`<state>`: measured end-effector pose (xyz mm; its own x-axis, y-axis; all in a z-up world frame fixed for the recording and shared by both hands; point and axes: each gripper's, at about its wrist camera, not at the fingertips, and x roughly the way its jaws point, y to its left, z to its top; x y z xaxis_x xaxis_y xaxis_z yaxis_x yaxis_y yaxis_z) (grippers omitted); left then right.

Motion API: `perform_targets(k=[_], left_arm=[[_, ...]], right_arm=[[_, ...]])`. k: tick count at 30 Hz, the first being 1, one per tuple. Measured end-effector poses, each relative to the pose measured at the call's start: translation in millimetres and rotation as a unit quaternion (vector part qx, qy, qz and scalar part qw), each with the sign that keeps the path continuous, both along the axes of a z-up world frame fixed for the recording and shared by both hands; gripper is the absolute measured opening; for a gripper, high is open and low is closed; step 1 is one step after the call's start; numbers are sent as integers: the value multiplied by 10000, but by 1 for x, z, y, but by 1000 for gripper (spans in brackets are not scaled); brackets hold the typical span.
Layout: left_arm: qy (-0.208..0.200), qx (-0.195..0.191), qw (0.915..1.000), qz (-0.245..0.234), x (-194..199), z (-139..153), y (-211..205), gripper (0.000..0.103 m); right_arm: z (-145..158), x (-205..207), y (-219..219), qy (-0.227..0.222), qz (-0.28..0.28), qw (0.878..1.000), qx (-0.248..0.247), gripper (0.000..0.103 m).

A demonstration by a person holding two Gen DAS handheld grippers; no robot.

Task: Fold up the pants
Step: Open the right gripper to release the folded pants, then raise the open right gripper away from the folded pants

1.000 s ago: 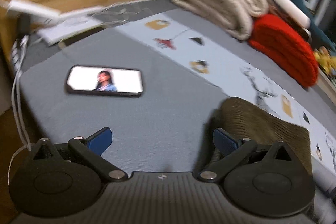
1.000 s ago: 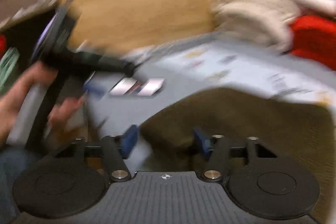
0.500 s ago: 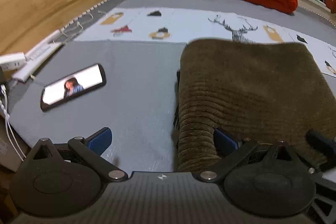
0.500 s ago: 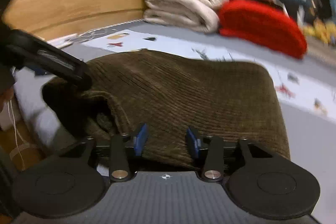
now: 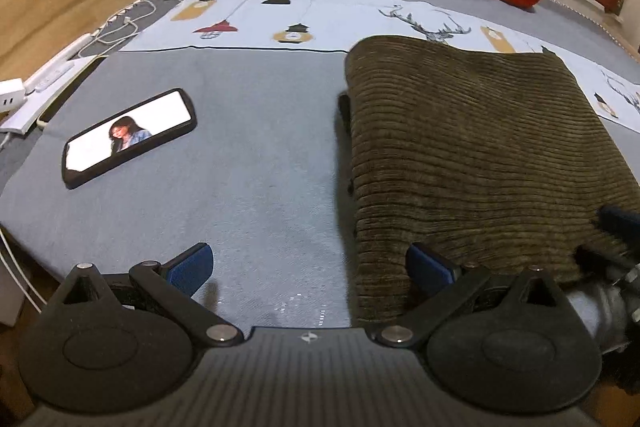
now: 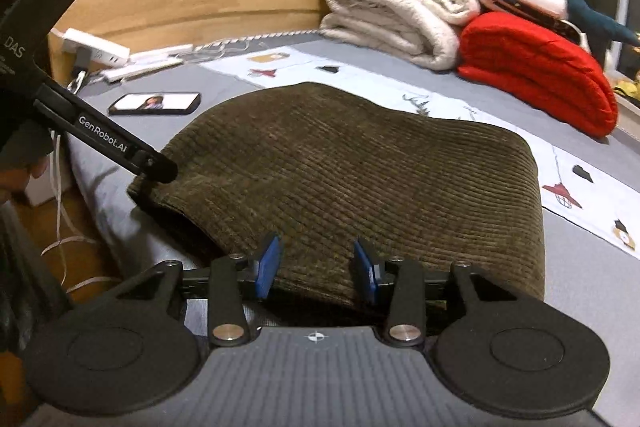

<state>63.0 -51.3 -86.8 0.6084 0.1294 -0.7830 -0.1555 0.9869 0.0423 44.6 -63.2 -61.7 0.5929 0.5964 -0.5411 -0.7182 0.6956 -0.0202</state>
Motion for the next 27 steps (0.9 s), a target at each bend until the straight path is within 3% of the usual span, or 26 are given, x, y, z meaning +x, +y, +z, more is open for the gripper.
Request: perform_targets(k=[7,11,13,19,24,27], left_arm=[[-55,242,9997,-91,-2,0,-6,103],[57,80,9999,-37,-1,-1,1,103],[89,-38,9999,-27,-2,-1,5,103],[-222,-193,9995,129,-12,17,12,103],[-783,-288,9964,152,-9,47,4,103],[-871,-224,9959,125,10,55,-7,103]], right_arm=[[23,17,20,184,-23,9987,482,49],[-9,9,46,289,224,9993,99,49],[-21,-6,42,-142,279,9994,152,49],[-9,-18,26,-259,604,9977,-187,54],[26,1,1,-170,68,9991,383,59],[35,22,-9,-171,-328,9974,620,63]])
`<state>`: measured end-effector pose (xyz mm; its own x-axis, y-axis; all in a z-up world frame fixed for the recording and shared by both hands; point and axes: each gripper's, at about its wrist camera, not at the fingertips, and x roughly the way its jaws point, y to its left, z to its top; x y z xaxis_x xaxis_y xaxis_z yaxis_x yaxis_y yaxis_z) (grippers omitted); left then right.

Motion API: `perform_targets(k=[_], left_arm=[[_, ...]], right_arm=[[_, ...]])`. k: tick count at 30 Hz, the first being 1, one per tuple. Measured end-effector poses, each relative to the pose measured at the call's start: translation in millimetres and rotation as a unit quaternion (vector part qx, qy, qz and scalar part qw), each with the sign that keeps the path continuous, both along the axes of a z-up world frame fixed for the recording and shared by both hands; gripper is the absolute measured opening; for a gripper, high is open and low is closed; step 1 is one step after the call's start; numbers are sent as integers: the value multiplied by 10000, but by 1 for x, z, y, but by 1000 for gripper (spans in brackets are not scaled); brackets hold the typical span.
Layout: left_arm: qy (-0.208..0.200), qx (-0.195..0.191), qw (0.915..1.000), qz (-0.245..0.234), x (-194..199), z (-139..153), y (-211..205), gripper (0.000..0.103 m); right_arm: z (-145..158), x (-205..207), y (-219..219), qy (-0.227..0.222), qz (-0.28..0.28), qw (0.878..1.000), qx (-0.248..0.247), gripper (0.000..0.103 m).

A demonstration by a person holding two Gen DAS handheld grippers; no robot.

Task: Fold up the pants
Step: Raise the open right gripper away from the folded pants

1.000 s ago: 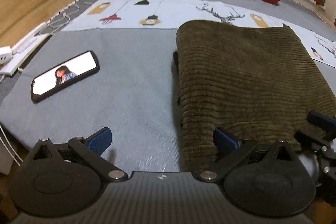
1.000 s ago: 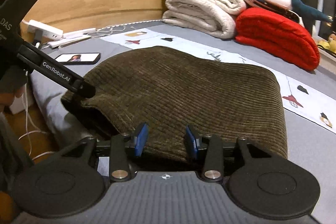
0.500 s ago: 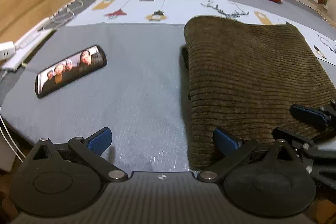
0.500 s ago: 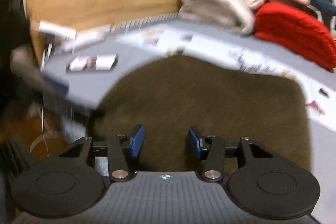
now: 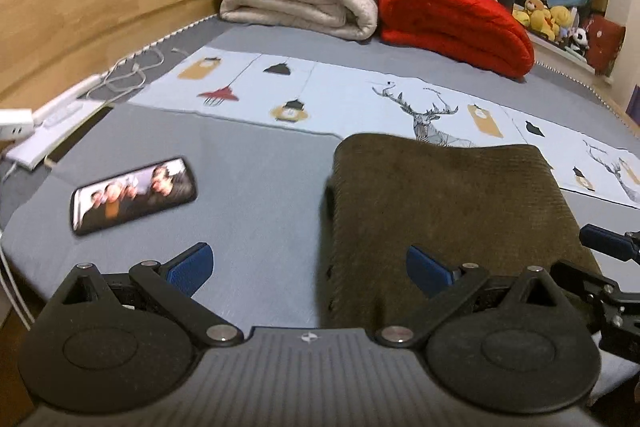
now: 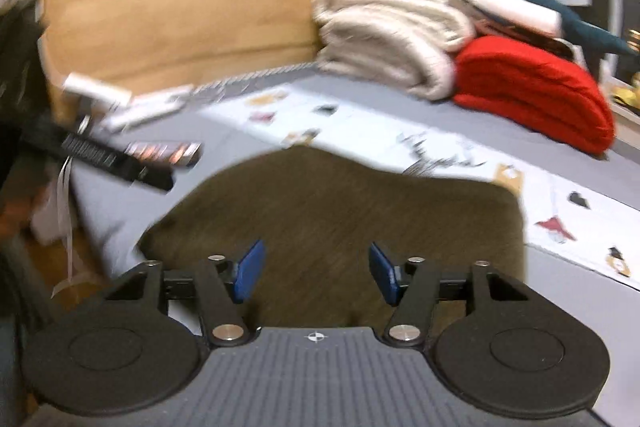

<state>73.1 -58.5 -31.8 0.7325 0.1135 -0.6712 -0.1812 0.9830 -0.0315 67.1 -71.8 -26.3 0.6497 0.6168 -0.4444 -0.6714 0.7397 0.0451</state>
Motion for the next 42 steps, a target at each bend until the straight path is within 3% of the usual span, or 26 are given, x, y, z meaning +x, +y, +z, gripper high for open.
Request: perform_targets(k=[3,5,8,13,16,19,21,26,30,36,42], left_arm=[[89,146,9998,-116,14,-8,-11,103],[398,352,9985,-149,20,-24,-17,103],[735,802,9938,-213,22,-44,-25,103],[702,669,9952,-159,11,-50,-17,103],[759,493,9958,-95,10,-51,-12,103],[718,553,9959,-67,8,-51,-13,103],[678,593,9959,-22,6,-49,-16,103],[639,709,9954,-64,0,-38,-25,103],[323,618,9976,47,-4,-11,-26,103],[435,568,9970,295,19,17,-29,103],[512,539,9957,556,36,18,-25,103]], right_arm=[[-19,17,-2,479,-234,9985,-96,63],[-48,17,0,923,-230,9946,-408,63],[-64,-9,-10,243,-284,9989,-266,63],[-40,-8,-30,511,-458,9976,-117,67],[-52,-8,-42,581,-369,9969,-374,70],[-60,-27,-34,40,5,9957,-921,73],[-55,-34,-31,-97,125,9933,-1142,78],[-27,-27,-51,528,-139,9977,-394,82],[-5,-13,-67,674,-481,9966,10,83],[8,23,-76,854,-1027,9903,384,84],[9,40,-73,1045,-980,9885,476,84]])
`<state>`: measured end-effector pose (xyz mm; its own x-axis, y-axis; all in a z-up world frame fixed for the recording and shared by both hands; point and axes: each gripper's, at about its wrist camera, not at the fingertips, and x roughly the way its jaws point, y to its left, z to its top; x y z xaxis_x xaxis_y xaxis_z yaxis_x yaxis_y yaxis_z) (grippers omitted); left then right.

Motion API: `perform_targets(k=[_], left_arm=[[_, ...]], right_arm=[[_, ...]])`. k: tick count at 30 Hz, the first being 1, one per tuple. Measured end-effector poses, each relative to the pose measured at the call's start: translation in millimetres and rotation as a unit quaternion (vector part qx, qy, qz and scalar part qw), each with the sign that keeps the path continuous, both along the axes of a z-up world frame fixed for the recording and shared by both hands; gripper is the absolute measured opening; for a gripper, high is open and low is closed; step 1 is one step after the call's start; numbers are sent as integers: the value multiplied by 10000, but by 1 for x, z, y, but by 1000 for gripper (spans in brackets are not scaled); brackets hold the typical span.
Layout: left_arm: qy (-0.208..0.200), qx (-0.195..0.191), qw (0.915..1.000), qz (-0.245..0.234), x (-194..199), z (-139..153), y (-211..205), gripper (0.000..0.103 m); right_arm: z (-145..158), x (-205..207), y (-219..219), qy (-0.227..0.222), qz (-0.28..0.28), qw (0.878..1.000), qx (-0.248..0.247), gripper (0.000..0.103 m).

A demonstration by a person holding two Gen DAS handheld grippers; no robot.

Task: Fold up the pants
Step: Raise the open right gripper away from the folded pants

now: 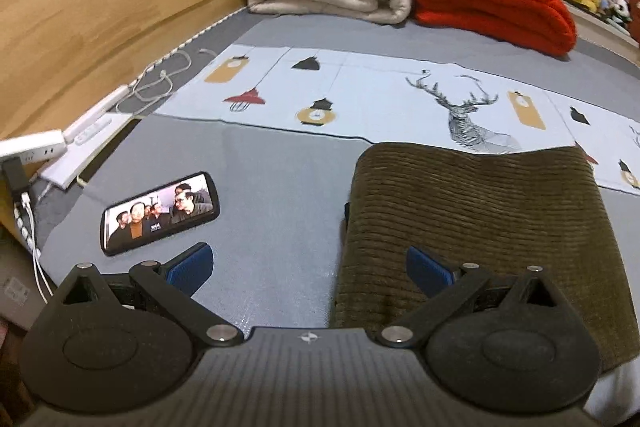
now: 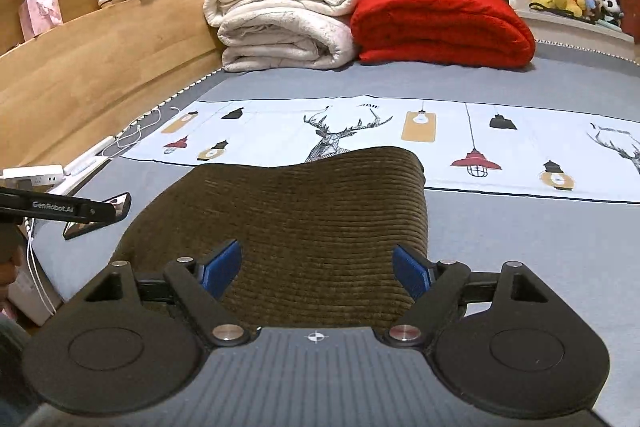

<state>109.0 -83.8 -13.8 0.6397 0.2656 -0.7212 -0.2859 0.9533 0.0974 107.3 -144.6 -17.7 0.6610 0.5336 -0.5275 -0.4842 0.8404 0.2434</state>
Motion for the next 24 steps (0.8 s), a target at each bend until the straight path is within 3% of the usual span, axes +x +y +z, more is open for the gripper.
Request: perform_targets(k=[4,20,24], left_arm=[[164,-160,9997,25,11,-11,5,103],[455,-93,9989,-97,45,-35,8,103],[514,-139,9985,-133,50,-42,8,103]], right_arm=[[-4,4,3,-32,50,9999,-88,84],[-16,29,13,124,-12,9999,-79,85],[-23,38,15,30,-140,9994,-318,85]])
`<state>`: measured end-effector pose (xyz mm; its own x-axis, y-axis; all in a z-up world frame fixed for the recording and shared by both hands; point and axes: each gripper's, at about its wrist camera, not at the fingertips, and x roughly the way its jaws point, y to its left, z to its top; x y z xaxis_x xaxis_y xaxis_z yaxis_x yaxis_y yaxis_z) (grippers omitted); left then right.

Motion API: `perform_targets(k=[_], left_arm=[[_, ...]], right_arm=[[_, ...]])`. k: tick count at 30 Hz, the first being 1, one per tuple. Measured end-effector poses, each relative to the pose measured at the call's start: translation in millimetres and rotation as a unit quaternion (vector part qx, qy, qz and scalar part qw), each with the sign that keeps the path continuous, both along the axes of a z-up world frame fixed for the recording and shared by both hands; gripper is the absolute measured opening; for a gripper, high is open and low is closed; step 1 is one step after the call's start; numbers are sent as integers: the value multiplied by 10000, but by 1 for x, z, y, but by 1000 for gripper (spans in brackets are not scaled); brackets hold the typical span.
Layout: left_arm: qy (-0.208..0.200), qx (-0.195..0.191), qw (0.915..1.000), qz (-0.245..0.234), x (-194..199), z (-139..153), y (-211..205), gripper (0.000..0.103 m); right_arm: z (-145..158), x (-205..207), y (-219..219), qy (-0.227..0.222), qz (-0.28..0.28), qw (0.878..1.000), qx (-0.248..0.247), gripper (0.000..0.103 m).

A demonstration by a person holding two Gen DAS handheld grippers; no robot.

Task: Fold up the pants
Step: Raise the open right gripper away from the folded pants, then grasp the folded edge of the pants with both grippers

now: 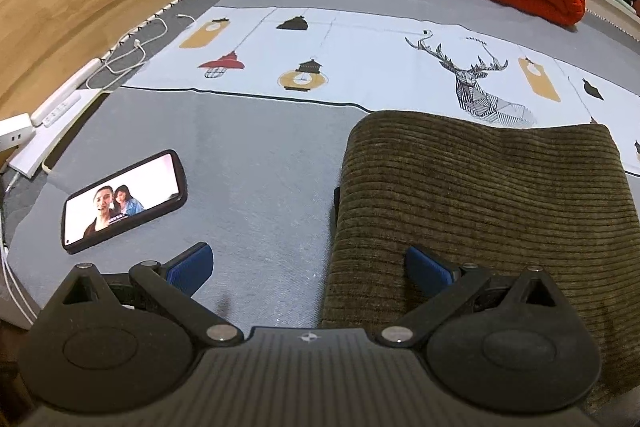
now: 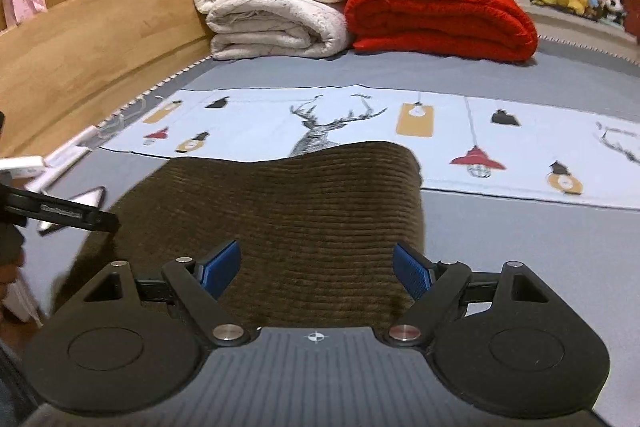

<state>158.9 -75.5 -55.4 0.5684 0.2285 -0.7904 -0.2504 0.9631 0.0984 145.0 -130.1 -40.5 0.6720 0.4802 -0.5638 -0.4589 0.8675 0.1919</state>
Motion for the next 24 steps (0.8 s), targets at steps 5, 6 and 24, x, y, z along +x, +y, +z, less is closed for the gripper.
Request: perform_targets(k=[5,6,24], left_arm=[[31,-107,9999,-31,7,-7,1,103],[38,-171,9998,-18,8,-8,2,103],[78,-917,9943,-533,11,-12,-5,103]], right_arm=[[-19,14,-7,302,-272,9990,-160,87],[-24,16,-8,363,-313,9986,-217,89],[-78,54,-38,1852,-354,9787,811,103]])
